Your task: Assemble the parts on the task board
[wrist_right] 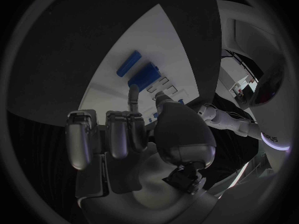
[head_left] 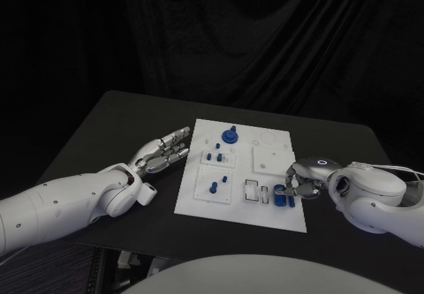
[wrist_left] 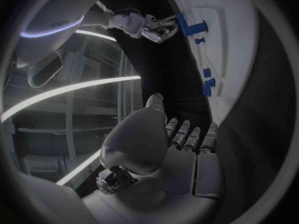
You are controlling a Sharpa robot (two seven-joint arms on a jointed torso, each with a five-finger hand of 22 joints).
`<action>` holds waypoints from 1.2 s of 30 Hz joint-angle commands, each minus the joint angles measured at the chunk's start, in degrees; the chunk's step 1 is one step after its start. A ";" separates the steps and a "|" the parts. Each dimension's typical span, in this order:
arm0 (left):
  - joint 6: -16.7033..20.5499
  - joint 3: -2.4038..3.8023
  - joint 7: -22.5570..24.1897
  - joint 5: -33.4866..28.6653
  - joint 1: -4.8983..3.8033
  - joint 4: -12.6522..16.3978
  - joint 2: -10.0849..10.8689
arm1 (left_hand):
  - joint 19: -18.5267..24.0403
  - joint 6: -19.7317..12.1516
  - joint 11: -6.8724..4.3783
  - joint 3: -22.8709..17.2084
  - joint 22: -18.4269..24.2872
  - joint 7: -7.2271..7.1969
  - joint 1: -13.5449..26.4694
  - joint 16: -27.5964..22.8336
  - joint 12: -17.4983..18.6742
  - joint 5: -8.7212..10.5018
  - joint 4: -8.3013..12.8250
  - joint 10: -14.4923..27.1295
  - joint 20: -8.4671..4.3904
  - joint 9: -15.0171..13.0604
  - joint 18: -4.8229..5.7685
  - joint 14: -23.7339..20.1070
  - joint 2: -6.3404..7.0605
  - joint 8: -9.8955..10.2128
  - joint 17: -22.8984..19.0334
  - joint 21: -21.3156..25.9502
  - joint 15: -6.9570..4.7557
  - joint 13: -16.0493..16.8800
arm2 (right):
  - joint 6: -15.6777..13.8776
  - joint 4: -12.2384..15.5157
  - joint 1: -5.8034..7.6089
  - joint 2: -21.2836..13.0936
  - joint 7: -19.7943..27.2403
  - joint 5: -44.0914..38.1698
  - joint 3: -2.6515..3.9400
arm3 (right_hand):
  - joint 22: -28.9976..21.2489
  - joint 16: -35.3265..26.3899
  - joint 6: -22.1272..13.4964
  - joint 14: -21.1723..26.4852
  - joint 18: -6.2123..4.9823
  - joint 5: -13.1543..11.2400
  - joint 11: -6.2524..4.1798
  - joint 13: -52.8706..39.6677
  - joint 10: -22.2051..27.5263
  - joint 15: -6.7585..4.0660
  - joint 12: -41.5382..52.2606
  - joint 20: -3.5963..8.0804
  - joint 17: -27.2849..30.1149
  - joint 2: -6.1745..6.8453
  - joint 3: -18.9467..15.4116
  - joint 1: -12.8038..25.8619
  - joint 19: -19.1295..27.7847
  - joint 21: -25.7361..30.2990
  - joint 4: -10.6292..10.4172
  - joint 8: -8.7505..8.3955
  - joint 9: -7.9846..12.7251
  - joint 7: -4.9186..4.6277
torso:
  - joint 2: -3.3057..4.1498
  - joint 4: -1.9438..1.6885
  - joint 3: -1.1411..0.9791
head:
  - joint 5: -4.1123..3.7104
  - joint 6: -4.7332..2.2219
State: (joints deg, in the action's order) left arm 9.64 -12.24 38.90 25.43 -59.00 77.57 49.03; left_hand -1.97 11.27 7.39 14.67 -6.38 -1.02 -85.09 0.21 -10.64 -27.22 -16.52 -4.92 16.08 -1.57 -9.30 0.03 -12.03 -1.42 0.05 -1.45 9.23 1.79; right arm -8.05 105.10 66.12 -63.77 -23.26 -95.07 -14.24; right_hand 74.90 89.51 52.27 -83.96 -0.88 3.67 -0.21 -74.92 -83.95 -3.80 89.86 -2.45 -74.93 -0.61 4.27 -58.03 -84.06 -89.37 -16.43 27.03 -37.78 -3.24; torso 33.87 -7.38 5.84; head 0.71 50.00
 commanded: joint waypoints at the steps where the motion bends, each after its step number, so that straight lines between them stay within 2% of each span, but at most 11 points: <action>1: -0.83 0.05 4.93 -0.26 0.15 0.07 0.04 | 0.18 0.42 0.53 -0.27 -0.06 0.11 -0.10 -0.21 -0.13 -0.14 0.22 -0.05 0.20 -0.06 -0.91 -0.03 -0.57 -0.26 -0.05 0.24 0.35 0.06 | -2.44 -0.32 -0.37 0.19 -2.32 -0.08 0.02 | 14.60 -0.41 -1.36 -5.60 0.51 1.22 -0.40 -15.08 -6.05 -0.40 0.14 0.36 -13.12 0.01 -0.10 -0.26 -5.32 0.59 0.26 0.22 -0.72 -0.17 | -0.06 -0.05 0.03 | -0.03 0.00; 9: -1.04 0.05 4.85 -0.26 0.26 0.00 0.01 | 0.17 0.41 0.55 -0.28 -0.08 0.12 -0.11 -0.19 -0.12 -0.14 0.22 -0.04 0.22 -0.05 -0.91 0.01 -0.59 -0.26 -0.04 0.23 0.38 0.06 | -2.60 -0.77 -0.65 0.55 -3.64 -1.13 0.01 | 14.51 -0.55 -1.74 -5.54 0.43 1.81 -0.33 -15.08 -6.05 -0.35 0.14 0.32 -12.80 0.11 -0.03 -0.50 -5.20 0.83 0.29 0.10 -0.94 -0.25 | -0.09 -0.18 -0.01 | -0.26 0.00; 14: -1.26 0.05 4.75 -0.26 0.32 -0.09 -0.02 | 0.16 0.37 0.57 -0.30 -0.11 0.13 -0.12 -0.19 -0.12 -0.14 0.22 -0.04 0.24 -0.05 -0.91 0.02 -0.62 -0.25 -0.03 0.22 0.41 0.05 | -2.05 -0.96 -0.72 0.70 -3.98 -1.87 0.01 | 14.48 -0.64 -1.48 -5.50 0.41 2.33 -0.35 -15.08 -6.05 -0.34 0.14 0.30 -12.63 0.33 -0.20 -0.20 -5.16 0.90 0.06 0.22 -1.18 -0.22 | -0.08 -0.06 -0.02 | -0.14 0.00; 29: -1.41 0.05 4.64 -0.26 0.46 -0.18 -0.02 | 0.12 0.45 0.70 -0.36 -0.18 0.23 -0.10 -0.14 -0.14 -0.13 0.18 -0.04 0.37 -0.06 -0.91 0.16 -0.76 -0.25 0.02 0.19 0.64 0.05 | -1.03 -1.56 -1.02 1.65 -4.38 -2.23 0.01 | 14.46 -0.76 -1.19 -5.45 0.40 2.50 -0.38 -15.08 -6.05 -0.35 0.14 0.30 -12.37 0.33 -0.27 0.06 -5.14 0.94 -0.04 0.34 -1.32 -0.15 | -0.09 -0.01 0.05 | 0.02 0.00; 36: -1.41 0.05 4.63 -0.26 0.48 -0.18 -0.03 | 0.10 0.48 0.72 -0.37 -0.23 0.25 -0.10 -0.12 -0.20 -0.16 0.18 -0.07 0.40 -0.06 -0.91 0.20 -0.77 -0.25 0.03 0.18 0.70 0.06 | -0.88 -1.92 -1.42 1.96 -4.58 -2.29 0.01 | 14.42 -0.82 -1.17 -5.42 0.37 2.51 -0.39 -15.08 -6.05 -0.36 0.14 0.30 -12.24 0.34 -0.25 0.01 -5.09 1.03 0.00 0.34 -1.34 -0.14 | -0.06 -0.17 0.03 | -0.25 0.00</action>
State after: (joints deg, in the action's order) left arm 8.83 -12.24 38.90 25.43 -58.64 77.29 49.08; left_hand -1.97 11.48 7.78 14.51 -6.51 -0.81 -85.32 0.21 -10.64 -27.22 -16.35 -4.89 16.08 -1.56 -9.30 0.24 -12.26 -1.42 0.09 -1.45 9.43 1.78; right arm -9.28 103.22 64.93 -61.80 -26.47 -96.79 -14.23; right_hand 74.90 88.94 50.94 -83.96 -0.89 5.95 -0.21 -74.91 -83.94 -3.79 89.85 -2.46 -74.92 -0.61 4.27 -58.04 -84.05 -88.51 -16.43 27.03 -39.06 -3.64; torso 33.79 -7.44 5.88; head 0.51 50.00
